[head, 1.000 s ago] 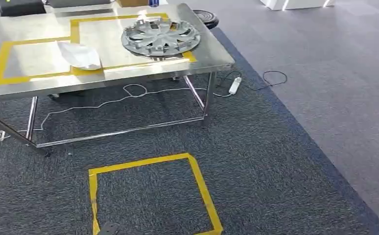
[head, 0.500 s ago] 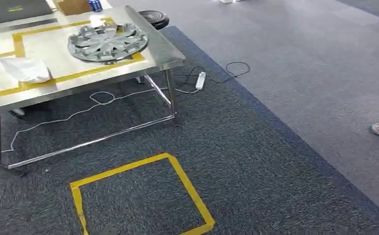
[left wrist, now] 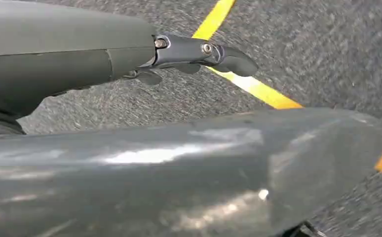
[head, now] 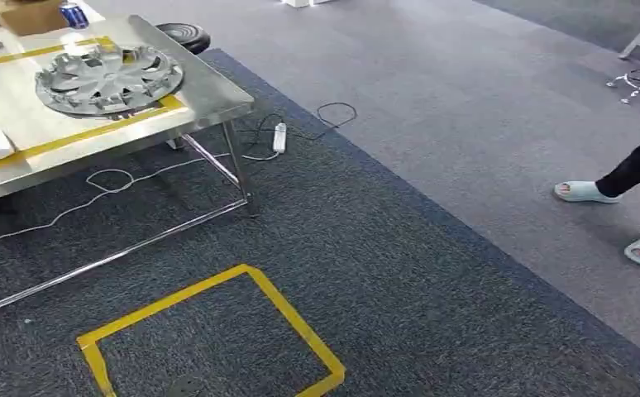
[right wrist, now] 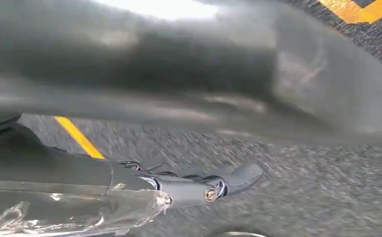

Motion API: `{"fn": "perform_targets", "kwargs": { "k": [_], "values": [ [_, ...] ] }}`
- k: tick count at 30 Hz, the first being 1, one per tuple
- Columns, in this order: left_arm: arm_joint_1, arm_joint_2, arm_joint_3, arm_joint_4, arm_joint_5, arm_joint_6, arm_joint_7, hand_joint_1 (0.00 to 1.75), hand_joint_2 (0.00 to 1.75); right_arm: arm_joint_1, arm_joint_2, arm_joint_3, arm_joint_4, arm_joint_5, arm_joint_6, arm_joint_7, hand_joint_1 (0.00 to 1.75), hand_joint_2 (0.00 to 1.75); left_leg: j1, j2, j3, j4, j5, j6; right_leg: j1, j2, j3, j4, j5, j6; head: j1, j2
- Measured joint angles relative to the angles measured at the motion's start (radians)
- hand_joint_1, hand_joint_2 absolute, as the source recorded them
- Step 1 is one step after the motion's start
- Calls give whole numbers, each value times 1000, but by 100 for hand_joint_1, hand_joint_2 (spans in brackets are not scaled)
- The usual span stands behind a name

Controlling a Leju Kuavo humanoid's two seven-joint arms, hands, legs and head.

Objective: Take the parts from the cabinet and place them on the table.

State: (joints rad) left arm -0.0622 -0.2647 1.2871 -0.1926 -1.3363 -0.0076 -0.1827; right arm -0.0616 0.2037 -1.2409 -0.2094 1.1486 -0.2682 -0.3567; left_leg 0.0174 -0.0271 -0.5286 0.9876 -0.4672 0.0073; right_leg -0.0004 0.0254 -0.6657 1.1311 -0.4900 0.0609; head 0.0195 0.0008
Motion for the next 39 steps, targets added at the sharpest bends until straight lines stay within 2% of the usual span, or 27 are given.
{"fn": "perform_targets", "kwargs": {
  "k": [2,3,4,6,7,8,12,13,14,15,17,18,19,21,22,23,24,27,28,29,30,32,33,34,35,37,39],
  "values": [
    [5,2,2,0,2,-2,9,0,0,-5,0,0,0,2,0,-1,0,0,-4,40,-1,0,-1,2,-5,-17,-79,171,-73,7,-1,0],
    [5,3,3,0,2,-1,11,0,0,-4,0,0,0,2,0,-1,0,0,-4,55,-1,0,-1,1,-8,-19,-91,203,-77,9,-1,0],
    [4,3,3,0,2,-1,11,0,0,-1,0,0,0,3,0,-1,0,0,-4,67,0,0,-2,1,-9,-20,-78,185,-59,9,-1,0],
    [2,3,4,0,2,-1,15,0,0,3,0,-1,0,6,0,-1,0,0,-4,89,5,0,-6,-5,-9,-33,6,36,15,7,-1,0],
    [1,2,5,0,1,0,16,0,0,1,0,-1,0,7,0,-1,0,0,-4,101,10,1,-9,-9,-9,-63,66,-66,51,5,0,0],
    [1,3,5,0,0,3,18,0,0,-3,0,-1,0,8,1,0,0,0,-12,109,11,1,-12,-16,-1,-100,86,-107,43,0,0,0],
    [-3,4,5,0,-1,23,21,0,0,-1,1,-1,0,9,6,15,0,0,-11,140,19,-6,-10,-38,3,-56,72,-108,54,-29,-3,0],
    [-5,3,5,0,2,29,21,0,0,0,1,-1,0,8,8,21,0,0,-6,128,18,-2,-19,-47,-5,-43,80,-115,61,-39,-5,0],
    [-5,4,5,0,1,32,22,0,0,0,2,-2,0,6,9,22,0,0,-6,79,5,27,-44,-50,-6,-34,79,-117,63,-43,-8,0],
    [-5,4,5,0,-4,33,33,0,0,-2,2,-3,0,2,11,16,0,0,-7,51,-27,96,-87,-50,-6,-24,77,-117,64,-48,-10,0],
    [-2,5,5,0,-14,33,53,0,0,-6,3,-5,0,-1,17,8,0,0,-8,35,-107,259,-158,-50,-4,0,72,-117,65,-53,-11,0],
    [0,6,5,0,-16,35,58,0,0,-6,3,-5,0,-1,19,8,0,0,-8,33,-136,313,-169,-49,-3,15,72,-117,66,-54,-11,0],
    [2,6,5,0,-16,42,62,0,0,-4,3,-5,0,0,21,13,0,0,-9,32,-140,311,-149,-47,-3,31,72,-117,67,-54,-11,0],
    [1,7,6,0,-16,50,63,0,0,-2,4,-6,0,0,23,20,0,0,-8,27,-88,191,-60,-42,-4,62,73,-116,70,-49,-11,0],
    [0,7,6,0,-16,52,63,0,0,-3,5,-6,0,0,24,21,0,0,-6,4,-46,105,-18,-41,-6,76,73,-115,72,-46,-11,0],
    [0,7,6,0,-16,53,63,0,0,-4,6,-6,0,0,24,22,0,0,0,-63,-13,36,3,-41,-6,87,69,-114,73,-41,-13,0],
    [-1,6,5,0,-16,53,63,0,0,-8,6,-6,0,0,24,22,0,0,7,-81,-5,-1,-8,-38,0,102,60,-100,71,-35,-12,0],
    [-3,6,6,0,-16,55,63,0,0,2,6,-6,0,0,24,22,0,0,-4,-51,-4,8,-5,-21,-9,132,43,-115,81,-15,-13,0],
    [-3,5,6,0,-16,55,63,0,0,5,6,-7,0,0,24,23,0,0,5,-31,-3,1,0,-13,-10,139,44,-111,81,-12,-15,0],
    [-5,5,6,0,-16,55,63,0,0,6,6,-7,0,0,24,23,0,0,3,-20,-1,0,-1,-5,-2,72,34,-85,61,-9,-7,0],
    [-3,5,6,0,-16,56,63,0,0,3,7,-7,0,0,24,23,0,0,1,-4,1,0,-2,0,-1,24,4,-24,21,-4,2,0],
    [3,6,6,0,-16,57,63,0,0,-5,7,-7,0,0,24,23,0,0,-4,33,3,1,-5,2,-5,-11,-77,143,-56,3,1,0],
    [4,7,6,0,-16,59,63,0,0,-5,8,-7,0,0,24,23,0,0,-5,49,3,1,-6,2,-8,-17,-104,200,-73,5,1,0],
    [3,7,6,0,-16,59,64,0,0,-3,8,-7,0,-1,24,24,0,0,-5,63,5,1,-8,2,-10,-19,-110,209,-66,7,1,0],
    [2,7,6,0,-16,59,64,0,0,-1,8,-7,0,-3,24,25,0,0,-5,75,8,1,-11,0,-12,-21,-87,173,-37,9,1,0],
    [1,6,6,0,-18,57,65,0,0,-1,8,-9,0,-4,24,24,0,0,-3,98,20,1,-19,-8,-13,-44,3,11,40,9,1,0],
    [1,6,6,0,-18,57,65,0,0,-1,8,-9,0,-4,24,24,0,0,-3,98,20,1,-19,-8,-13,-44,3,11,40,9,1,0]
  ]
}}
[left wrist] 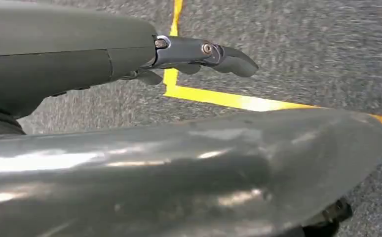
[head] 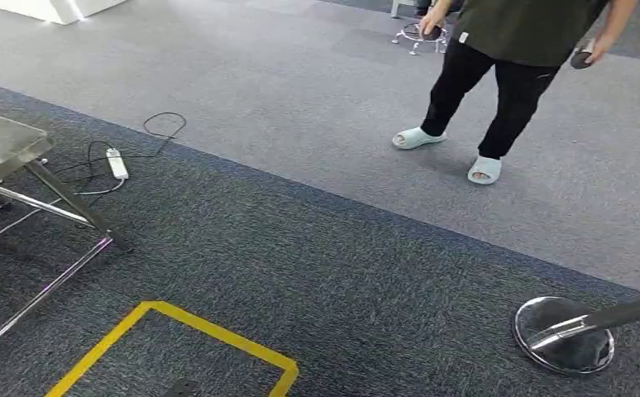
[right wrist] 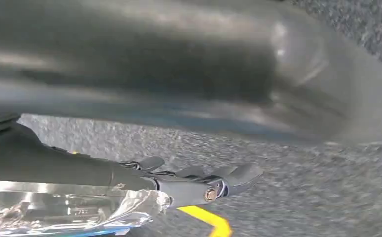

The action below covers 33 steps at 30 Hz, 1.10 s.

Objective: Take the parts from the cabinet and place them on the table.

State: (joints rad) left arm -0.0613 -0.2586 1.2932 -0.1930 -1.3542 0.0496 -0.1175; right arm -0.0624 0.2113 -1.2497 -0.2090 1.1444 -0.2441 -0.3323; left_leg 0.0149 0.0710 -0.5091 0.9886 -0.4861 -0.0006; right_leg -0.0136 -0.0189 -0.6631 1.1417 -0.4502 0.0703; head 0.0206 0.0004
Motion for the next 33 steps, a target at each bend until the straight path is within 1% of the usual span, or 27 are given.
{"fn": "perform_targets", "kwargs": {
  "k": [3,4,5,6,7,8,9,11,12,13,14,15,16,17,19,21,22,23,24,26,27,28,29,30,31,32,33],
  "values": [
    [0,0,0,0,-1,0,0,0,0,0,0,0,0,0,0,0,0,0,0,2,2,0,-1,-1,0,-6,10,-17,7,0,0,0],
    [0,0,0,0,-1,-3,0,0,0,-3,0,0,0,0,0,-1,0,0,-5,11,9,0,-6,-9,1,-56,55,-94,28,0,1,0],
    [0,1,0,0,-1,-4,0,0,0,-5,4,0,1,1,0,-2,0,0,-8,15,8,1,-9,-13,7,-67,56,-103,18,-4,3,0],
    [-6,1,-1,0,-6,1,-7,0,0,-4,4,2,1,34,3,6,0,0,-8,44,19,-9,-10,-31,13,-26,49,-103,23,-35,-2,0],
    [-7,0,-3,0,-15,7,-23,0,0,-3,8,2,1,11,6,4,0,0,-2,8,17,3,-29,-43,5,-1,53,-114,31,-48,-5,0],
    [-7,0,-3,0,-15,11,-29,0,0,-6,9,0,1,8,6,3,0,0,-2,-36,-7,52,-63,-43,4,8,53,-115,33,-54,-10,0],
    [-6,0,-4,0,-15,14,-31,0,0,-8,10,0,1,13,6,2,0,0,-3,-55,-46,135,-106,-43,4,21,52,-115,32,-59,-11,0],
    [-2,1,-3,0,-4,14,-29,0,0,-9,10,1,1,26,6,3,0,0,-4,-65,-130,292,-161,-42,6,49,52,-115,31,-62,-11,0],
    [-1,1,-3,0,7,9,-23,0,0,-7,10,2,1,30,6,6,0,0,-5,-65,-150,317,-155,-40,7,64,52,-115,31,-62,-12,0],
    [0,1,-2,0,14,0,-18,0,0,-5,10,2,1,31,6,11,0,0,-5,-66,-147,298,-126,-39,6,79,54,-115,32,-61,-12,0],
    [-1,2,0,0,17,-5,-18,0,0,-4,10,1,1,31,6,16,0,0,-4,-67,-126,241,-78,-37,5,95,54,-115,33,-59,-12,0],
    [-2,3,0,0,17,-7,-18,0,0,-3,10,1,2,31,8,19,0,0,-3,-76,-89,155,-26,-35,4,112,55,-114,35,-56,-12,0],
    [-3,3,0,0,16,-8,-18,0,0,-4,10,2,2,34,13,19,0,0,0,-110,-51,72,12,-35,1,127,54,-114,37,-51,-13,0],
    [-2,3,0,0,16,-11,-24,0,0,-6,10,2,2,37,20,23,0,0,5,-166,-31,19,13,-35,9,140,47,-105,36,-43,-15,0],
    [-5,2,0,0,14,-14,-43,0,0,-4,10,3,2,41,26,27,0,0,3,-150,-33,15,7,-29,4,158,39,-111,40,-33,-14,0],
    [-5,1,0,0,14,-15,-60,0,0,7,10,3,3,45,28,31,0,0,4,-128,-31,12,14,-12,-2,178,31,-120,48,-19,-14,0],
    [-6,1,1,0,14,-14,-63,0,0,10,10,3,3,45,28,28,0,0,4,-115,-30,9,17,-4,1,127,28,-105,41,-19,-13,0],
    [-6,0,1,0,14,-10,-64,0,0,8,10,3,3,46,28,22,0,0,2,-104,-29,9,16,3,5,72,10,-67,10,-17,-3,0],
    [-3,0,0,0,13,-6,-61,0,0,1,12,4,3,47,28,17,0,0,-1,-89,-29,9,15,6,5,45,-25,5,-34,-13,-1,0],
    [2,2,1,0,5,-4,-42,0,0,-8,15,5,3,48,28,14,0,0,-6,-53,-29,9,13,9,3,28,-103,170,-107,-9,-2,0],
    [2,2,1,0,3,-2,-35,0,0,-8,16,5,3,48,28,14,0,0,-7,-38,-28,9,12,10,3,26,-121,211,-116,-8,-3,0],
    [1,2,1,0,3,1,-31,0,0,-6,17,5,3,48,28,15,0,0,-7,-26,-26,9,10,10,3,26,-113,203,-103,-9,-2,0],
    [-1,2,1,0,3,3,-27,0,0,-4,17,5,3,48,27,20,0,0,-7,-13,-23,9,8,8,3,24,-79,145,-68,-9,-2,0],
    [-1,2,1,0,3,5,-22,0,0,-3,18,5,3,48,24,25,0,0,-7,-1,-18,9,5,4,3,15,-26,54,-27,-12,-2,0],
    [-2,1,1,0,2,5,-20,0,0,-5,18,5,3,48,23,27,0,0,-7,9,-11,9,0,0,4,-12,28,-39,6,-13,-2,0],
    [-2,2,0,0,-1,5,-21,0,0,-8,20,5,4,48,23,33,0,0,-13,17,-6,9,-4,-7,10,-77,58,-98,8,-19,-1,0],
    [-1,2,0,0,-4,5,-23,0,0,-11,21,5,4,48,23,37,0,0,-18,26,-5,12,-11,-13,9,-64,65,-99,13,-27,-6,0]
  ]
}}
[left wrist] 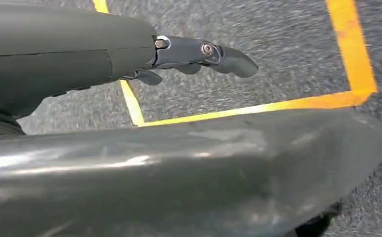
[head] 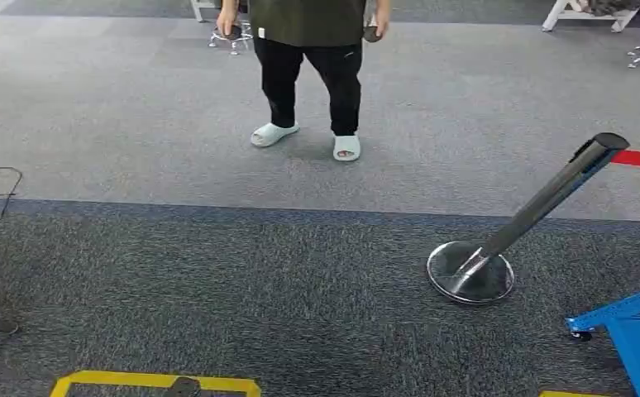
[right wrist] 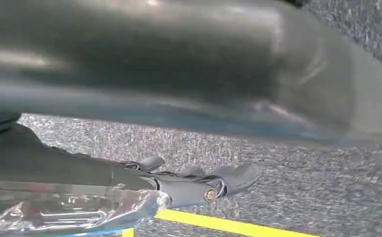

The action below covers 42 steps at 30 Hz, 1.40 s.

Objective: Take the parts from the cabinet and place them on the table.

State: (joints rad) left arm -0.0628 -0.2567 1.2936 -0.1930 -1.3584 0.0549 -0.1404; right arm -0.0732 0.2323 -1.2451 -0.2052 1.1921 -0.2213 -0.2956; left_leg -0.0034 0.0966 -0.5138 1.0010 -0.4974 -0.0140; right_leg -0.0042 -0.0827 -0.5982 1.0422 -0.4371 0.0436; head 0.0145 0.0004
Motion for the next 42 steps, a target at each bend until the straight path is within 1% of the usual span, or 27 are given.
{"fn": "perform_targets", "kwargs": {
  "k": [3,4,5,6,8,9,11,13,14,15,19,21,23,24,25,26,28,29,30,31,34,35,36,37,39,40,42],
  "values": [
    [-4,0,-2,0,-7,-1,-14,0,0,2,0,0,0,-3,-3,8,0,0,4,30,11,-11,1,-15,8,35,-13,2,-1,-18,0,0],
    [-5,-1,-3,0,-10,-1,-18,0,0,1,0,0,0,-5,-3,10,0,0,8,22,11,-9,-6,-25,-1,51,-4,-8,6,-28,0,0],
    [-7,-2,-4,0,-11,-2,-20,0,0,3,1,0,0,-8,-7,11,0,0,10,-33,5,12,-25,-29,-3,61,-4,-11,7,-32,-6,0],
    [-6,-2,-5,0,-12,-3,-22,0,0,1,1,0,0,-12,-19,13,0,0,10,-67,-22,72,-63,-29,-4,73,-5,-12,10,-37,-9,0],
    [-2,-2,-5,0,-14,-4,-18,0,0,-4,3,-1,0,-14,-52,18,0,0,10,-88,-108,241,-137,-30,-3,103,-7,-12,10,-41,-11,0],
    [-1,-2,-5,0,-15,-3,-12,0,0,-3,5,-1,0,-14,-67,19,0,0,10,-90,-141,296,-147,-30,-3,119,-7,-12,9,-41,-11,0],
    [1,-2,-5,0,-8,-3,-6,0,0,0,5,-2,0,-14,-76,19,0,0,10,-91,-146,271,-94,-28,-4,151,-4,-11,10,-41,-10,0],
    [-1,-1,-4,0,5,-3,-3,0,0,0,5,-2,0,-14,-76,18,0,0,15,-110,-82,114,8,-27,-8,185,-1,-11,11,-35,-10,0],
    [-2,-2,-4,0,10,-4,-1,0,0,0,5,-2,0,-14,-76,17,0,0,22,-164,-53,43,38,-30,-9,197,-3,-11,11,-29,-11,0],
    [-2,-3,-4,0,10,-6,3,0,0,-4,5,-2,0,-13,-76,17,0,0,27,-192,-38,-3,32,-28,-1,212,-12,3,8,-21,-13,0],
    [-5,-5,-2,0,32,-19,2,0,0,11,5,-2,0,-7,-75,22,0,0,24,-150,-41,-1,39,2,-12,243,-25,-14,18,5,-13,0],
    [-6,-5,4,0,42,-20,-8,0,0,12,4,-1,0,7,-75,35,0,0,19,-127,-39,-2,37,17,-5,127,-53,52,-28,6,-4,0],
    [0,-4,7,0,45,-24,-13,0,0,6,-1,0,0,14,-75,40,0,0,13,-93,-38,-2,35,21,-6,95,-130,212,-111,12,-4,0],
    [0,-4,8,0,45,-27,-13,0,0,6,-1,1,0,18,-76,40,0,0,11,-76,-38,-2,34,22,-6,92,-162,280,-135,14,-4,0],
    [-1,-4,11,0,45,-30,-13,0,0,9,-4,1,0,19,-76,40,0,0,11,-61,-37,-2,33,23,-6,91,-170,301,-133,15,-4,0],
    [-3,-4,13,0,45,-33,-12,0,0,12,-9,0,0,19,-74,40,0,0,10,-48,-35,-2,30,22,-6,90,-152,272,-109,15,-4,0],
    [-6,-5,13,0,45,-42,-6,0,0,16,-31,0,0,16,-62,37,0,0,11,-23,-27,-2,25,16,-6,70,-58,109,-31,15,-4,0],
    [-6,-5,14,0,43,-45,-5,0,0,16,-43,0,-1,15,-60,34,0,0,11,-12,-21,-2,21,12,-6,35,-7,23,-3,15,-3,0],
    [-7,-5,14,0,42,-47,-4,0,0,14,-49,0,-1,12,-59,32,0,0,4,-4,-15,-3,18,7,0,0,2,8,-14,8,-5,0],
    [-7,-5,14,0,42,-47,-3,0,0,14,-49,0,-1,11,-58,29,0,0,2,2,-13,-1,12,-1,-2,-3,8,-5,-7,4,-6,0],
    [-9,-3,14,0,41,-68,-4,0,0,16,-79,0,-4,1,-63,6,0,0,5,34,0,-8,9,-16,1,40,4,-6,-4,-15,-5,0],
    [-10,0,14,0,40,-81,-5,0,0,19,-85,0,-6,-13,-67,-6,0,0,11,8,1,-1,-1,-25,-5,55,6,-10,-1,-21,-8,0],
    [-12,3,14,0,40,-88,-8,0,0,19,-90,-3,-6,-25,-71,-14,0,0,11,-43,-14,33,-28,-28,-7,64,5,-11,1,-25,-11,0],
    [-10,7,14,0,40,-93,-8,0,0,16,-97,-5,-9,-37,-72,-17,0,0,11,-71,-53,114,-73,-28,-7,78,2,-12,3,-32,-14,0],
    [-5,15,14,0,39,-93,0,0,0,13,-107,-11,-10,-45,-71,-13,0,0,11,-85,-133,269,-134,-29,-7,108,-2,-12,4,-36,-14,0],
    [-4,18,14,0,38,-93,8,0,0,14,-114,-12,-11,-45,-71,-4,0,0,11,-89,-157,307,-137,-29,-6,124,-2,-12,4,-36,-16,0],
    [-2,26,15,0,36,-93,15,0,0,19,-127,-15,-11,-34,-71,19,0,0,11,-92,-142,251,-72,-25,-8,156,0,-11,6,-34,-15,0]
  ]
}}
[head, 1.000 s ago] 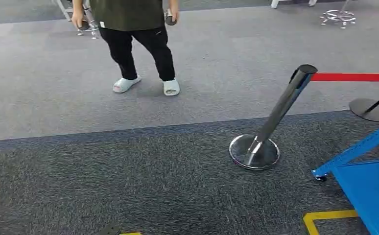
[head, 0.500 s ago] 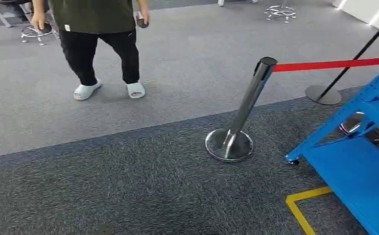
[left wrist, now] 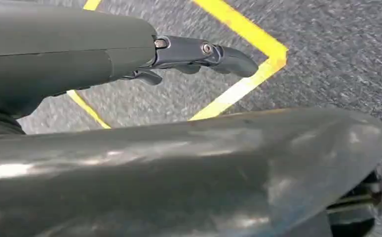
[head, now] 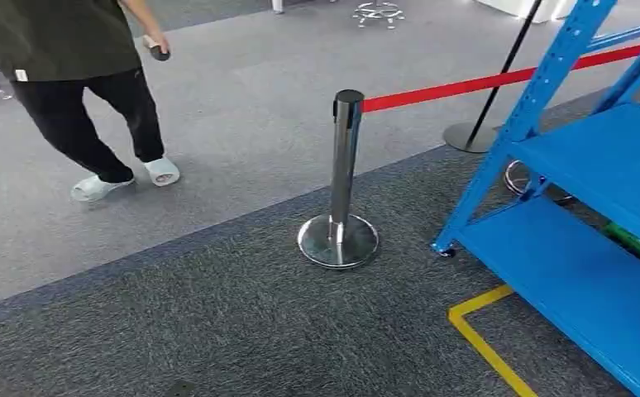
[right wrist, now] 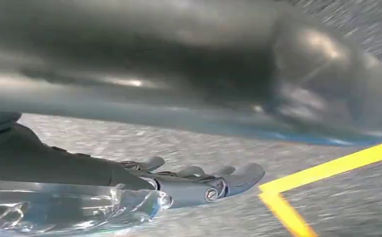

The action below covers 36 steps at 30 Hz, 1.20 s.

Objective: Take the parts from the cabinet and place them on the table.

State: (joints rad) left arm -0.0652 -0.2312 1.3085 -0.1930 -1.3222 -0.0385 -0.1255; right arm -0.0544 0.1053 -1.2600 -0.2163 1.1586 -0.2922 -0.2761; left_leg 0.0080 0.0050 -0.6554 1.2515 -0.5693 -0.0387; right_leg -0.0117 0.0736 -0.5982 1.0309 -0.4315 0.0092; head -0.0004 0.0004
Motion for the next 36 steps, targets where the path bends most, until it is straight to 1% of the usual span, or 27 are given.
{"fn": "perform_targets", "kwargs": {
  "k": [1,2,3,4,7,8,9,10,12,13,14,16,17,18,19,21,23,24,25,27,28,29,31,32,33,34,36],
  "values": [
    [-1,5,0,0,0,0,0,0,0,2,-5,-2,0,6,-1,12,0,0,2,-9,35,-82,53,2,-1,17,1,0,2,4,0,0],
    [-2,8,0,0,3,1,-1,0,0,2,-10,-3,-1,10,-4,23,0,0,5,-36,71,-160,91,3,-3,30,0,0,3,8,0,0],
    [-1,13,0,0,7,2,-5,0,0,2,-16,-4,-2,14,-7,33,0,0,12,-107,95,-221,105,0,0,44,-5,3,4,15,-1,0],
    [-2,14,1,0,15,3,-13,0,0,-1,-21,-4,-3,17,-9,40,0,0,16,-110,102,-249,97,4,2,58,-14,13,1,21,2,0],
    [-4,24,11,0,31,-9,-30,0,0,14,-30,-6,-5,17,-16,39,0,0,7,-76,104,-247,102,26,-8,93,-26,-7,15,46,-2,0],
    [-5,25,15,0,39,-21,-38,0,0,18,-32,-6,-5,17,-17,29,0,0,11,-59,105,-254,108,35,-9,76,-27,-1,12,47,-2,0],
    [-5,27,18,0,41,-38,-43,0,0,20,-32,-6,-5,19,-15,15,0,0,8,-50,106,-256,108,41,-1,0,-39,29,-11,49,7,0],
    [-3,26,19,0,39,-46,-44,0,0,17,-37,-6,-5,26,-3,1,0,0,4,-34,107,-256,106,47,-1,-39,-68,88,-50,52,11,0],
    [4,25,20,0,34,-52,-43,0,0,10,-48,-4,-6,45,29,-22,0,0,-2,4,108,-256,103,51,-1,-63,-146,257,-131,56,10,0],
    [5,25,21,0,32,-52,-42,0,0,12,-55,-2,-6,57,37,-27,0,0,-4,19,109,-256,102,53,-1,-65,-166,305,-143,57,10,0],
    [4,25,22,0,30,-52,-41,0,0,17,-60,0,-6,66,43,-29,0,0,-4,33,110,-256,101,53,-1,-66,-160,299,-130,58,10,0],
    [2,24,24,0,30,-49,-36,0,0,25,-73,5,-6,76,45,-30,0,0,-4,55,116,-256,96,48,-1,-74,-81,166,-59,56,10,0],
    [1,22,24,0,30,-47,-29,0,0,26,-78,7,-6,79,43,-30,0,0,-4,68,122,-256,92,45,-1,-98,-23,65,-21,55,11,0],
    [2,23,25,0,30,-44,-21,0,0,23,-81,9,-6,79,48,-24,0,0,-9,77,128,-255,89,39,5,-150,7,4,-22,48,11,0],
    [2,24,25,0,27,-42,-12,0,0,20,-84,10,-6,76,70,-7,0,0,-15,86,130,-254,84,33,3,-153,15,1,-15,39,7,0],
    [-2,26,26,0,23,-43,0,0,0,20,-90,10,-6,74,103,17,0,0,-14,102,136,-258,87,24,7,-126,6,7,-15,27,7,0],
    [-4,29,24,0,-5,-58,24,0,0,22,-97,15,-5,94,187,109,0,0,-10,111,141,-262,80,9,2,-101,11,-4,-9,11,8,0],
    [-7,35,16,0,-32,-66,52,0,0,22,-104,18,-5,105,242,183,0,0,-6,57,136,-243,64,2,-1,-90,11,-6,-7,7,3,0],
    [-6,37,6,0,-61,-74,73,0,0,20,-109,21,-5,100,293,254,0,0,-5,23,110,-186,27,0,-2,-80,8,-6,-4,1,0,0],
    [-1,45,-23,0,-118,-90,99,0,0,10,-114,19,-5,64,386,392,0,0,-4,6,30,-26,-48,-4,-2,-54,3,-6,-2,-4,-1,0],
    [0,49,-45,0,-140,-97,108,0,0,11,-116,19,-5,57,427,448,0,0,-4,3,-5,38,-63,-5,-2,-39,2,-6,-2,-5,0,0],
    [1,53,-58,0,-157,-102,114,0,0,13,-119,19,-5,51,463,477,0,0,-4,3,-17,51,-54,-5,-2,-25,2,-6,-1,-5,0,0],
    [-1,60,-87,0,-182,-106,115,0,0,15,-121,18,-4,37,520,504,0,0,-2,-1,18,-38,25,-2,-3,6,3,-6,2,-1,0,0],
    [-3,63,-103,0,-192,-105,113,0,0,15,-121,12,-4,24,548,507,0,0,1,-13,62,-131,76,-1,-5,24,3,-6,4,3,0,0],
    [-3,64,-116,0,-196,-104,108,0,0,15,-122,8,-4,17,566,507,0,0,7,-66,101,-211,105,-1,-6,37,1,-6,6,8,-1,0],
    [-5,64,-126,0,-196,-101,98,0,0,11,-124,6,-4,14,575,508,0,0,13,-110,118,-261,96,4,2,51,-7,5,4,17,-1,0],
    [-8,63,-138,0,-194,-93,74,0,0,15,-125,4,-4,13,579,497,0,0,7,-87,113,-254,95,15,-6,73,-14,-8,12,30,-3,0]
  ]
}}
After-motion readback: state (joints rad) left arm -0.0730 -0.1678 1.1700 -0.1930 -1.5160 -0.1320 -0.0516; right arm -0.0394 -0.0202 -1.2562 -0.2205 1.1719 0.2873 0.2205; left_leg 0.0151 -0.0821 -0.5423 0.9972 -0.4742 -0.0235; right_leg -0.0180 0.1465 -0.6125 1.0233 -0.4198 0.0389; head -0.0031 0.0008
